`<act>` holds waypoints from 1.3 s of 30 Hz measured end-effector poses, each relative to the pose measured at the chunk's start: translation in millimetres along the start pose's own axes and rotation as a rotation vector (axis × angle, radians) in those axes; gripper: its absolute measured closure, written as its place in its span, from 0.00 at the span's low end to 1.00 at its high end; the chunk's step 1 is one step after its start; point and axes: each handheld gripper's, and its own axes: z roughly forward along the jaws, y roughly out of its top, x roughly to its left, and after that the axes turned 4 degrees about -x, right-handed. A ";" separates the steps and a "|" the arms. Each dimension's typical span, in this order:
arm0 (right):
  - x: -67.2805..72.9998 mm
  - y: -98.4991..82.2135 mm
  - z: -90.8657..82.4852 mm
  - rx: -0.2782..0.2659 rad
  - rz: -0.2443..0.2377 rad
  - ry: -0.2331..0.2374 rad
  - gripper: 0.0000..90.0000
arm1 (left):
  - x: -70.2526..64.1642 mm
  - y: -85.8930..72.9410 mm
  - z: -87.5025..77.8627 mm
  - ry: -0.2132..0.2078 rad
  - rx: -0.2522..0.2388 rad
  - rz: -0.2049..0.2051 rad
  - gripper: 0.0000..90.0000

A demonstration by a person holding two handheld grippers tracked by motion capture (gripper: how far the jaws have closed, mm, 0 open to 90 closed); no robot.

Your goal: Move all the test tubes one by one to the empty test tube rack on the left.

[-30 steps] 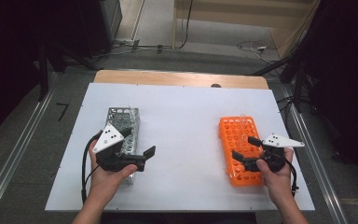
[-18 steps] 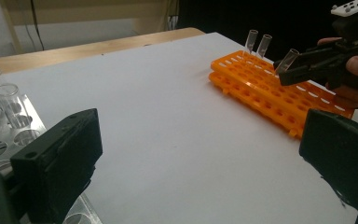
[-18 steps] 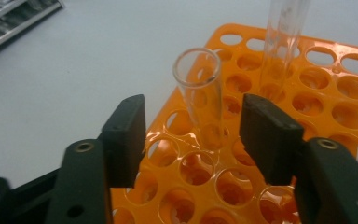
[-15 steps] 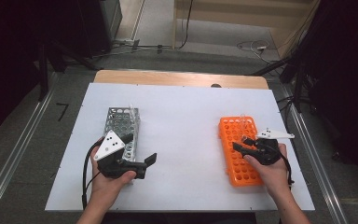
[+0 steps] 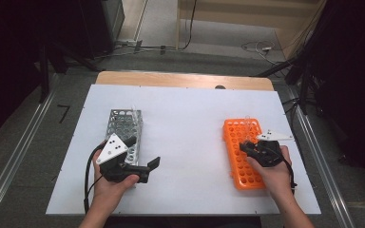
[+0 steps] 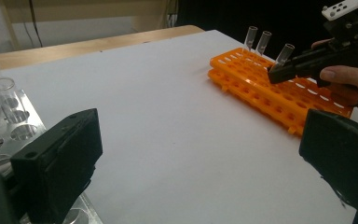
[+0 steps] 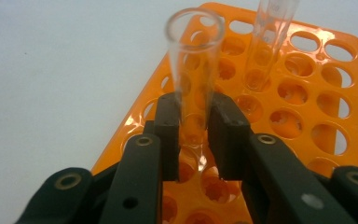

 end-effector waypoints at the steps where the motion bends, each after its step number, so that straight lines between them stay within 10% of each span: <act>1: -0.2 0.0 -0.3 -0.004 0.003 0.003 0.81 | 0.0 0.0 0.1 0.000 0.001 0.000 0.00; 16: 0.4 16.3 -30.5 -0.120 -0.022 0.024 0.82 | -3.2 0.0 5.0 -0.010 0.005 0.005 0.00; 39: 60.0 45.7 -21.9 -0.157 -0.124 0.210 0.82 | -16.4 21.5 27.0 -0.069 -0.013 0.025 0.00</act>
